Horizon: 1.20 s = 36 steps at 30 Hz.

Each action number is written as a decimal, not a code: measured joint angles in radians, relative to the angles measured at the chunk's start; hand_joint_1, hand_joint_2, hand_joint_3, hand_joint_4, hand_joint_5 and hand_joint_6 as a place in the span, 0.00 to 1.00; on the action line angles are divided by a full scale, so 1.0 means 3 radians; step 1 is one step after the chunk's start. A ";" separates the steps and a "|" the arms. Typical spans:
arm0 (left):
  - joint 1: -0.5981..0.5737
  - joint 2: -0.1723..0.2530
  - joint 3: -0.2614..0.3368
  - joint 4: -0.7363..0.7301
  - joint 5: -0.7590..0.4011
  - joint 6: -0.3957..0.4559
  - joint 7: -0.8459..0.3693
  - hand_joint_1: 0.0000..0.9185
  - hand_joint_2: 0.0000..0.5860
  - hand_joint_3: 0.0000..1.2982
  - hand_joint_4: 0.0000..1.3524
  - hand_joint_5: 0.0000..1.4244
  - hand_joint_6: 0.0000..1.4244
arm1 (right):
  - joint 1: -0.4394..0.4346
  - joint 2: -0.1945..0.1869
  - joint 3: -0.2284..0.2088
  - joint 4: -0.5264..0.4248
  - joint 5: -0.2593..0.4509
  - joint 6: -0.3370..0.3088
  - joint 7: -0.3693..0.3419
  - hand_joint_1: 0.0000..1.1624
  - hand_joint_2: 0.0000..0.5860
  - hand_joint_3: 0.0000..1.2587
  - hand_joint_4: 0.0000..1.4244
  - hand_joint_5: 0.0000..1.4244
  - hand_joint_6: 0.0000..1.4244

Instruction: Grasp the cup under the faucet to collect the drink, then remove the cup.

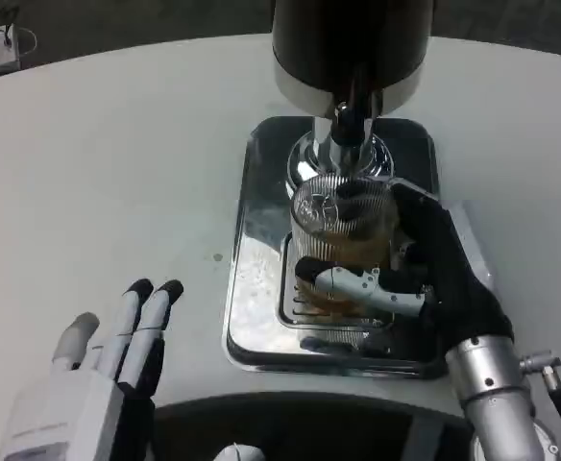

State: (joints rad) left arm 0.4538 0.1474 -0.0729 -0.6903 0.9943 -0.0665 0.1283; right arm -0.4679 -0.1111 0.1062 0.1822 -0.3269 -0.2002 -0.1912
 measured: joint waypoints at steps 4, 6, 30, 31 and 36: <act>-0.0024 -0.0003 -0.0027 0.0027 0.0000 0.0000 0.0000 0.00 0.21 0.07 0.00 0.12 0.02 | 0.0180 0.0019 0.0050 -0.0272 -0.0002 0.0018 0.0040 0.99 0.19 0.73 0.70 0.81 1.00; -0.0048 -0.0003 -0.0034 0.0045 -0.0001 0.0000 0.0000 0.00 0.21 0.07 0.00 0.12 0.02 | 0.0238 0.0036 0.0074 -0.0380 -0.0002 0.0030 0.0072 0.99 0.19 0.73 0.70 0.81 1.00; 0.0037 -0.0042 -0.0086 -0.0006 0.0138 0.0013 0.0036 0.00 0.11 0.00 0.00 0.08 0.00 | 0.1405 -0.0291 -0.0024 -0.1724 0.0185 -0.0025 0.0671 1.00 0.12 0.75 0.71 0.81 1.00; 0.0049 -0.0044 -0.0090 -0.0020 0.0139 0.0012 0.0045 0.00 0.09 0.00 0.00 0.06 0.00 | 0.1452 -0.0316 -0.0053 -0.1796 0.0220 -0.0031 0.0710 1.00 0.12 0.75 0.71 0.81 1.00; 0.0157 -0.0071 -0.0168 -0.0141 0.0517 0.0042 0.0039 0.00 0.06 0.00 0.00 0.03 0.00 | 0.1596 -0.0387 -0.0202 -0.2166 0.0364 -0.0025 0.0865 1.00 0.11 0.75 0.71 0.81 1.00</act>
State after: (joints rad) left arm 0.5010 0.1260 -0.1234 -0.7325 1.1494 -0.0539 0.1400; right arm 0.0109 -0.2271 0.0457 -0.4675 -0.2176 -0.2076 0.0683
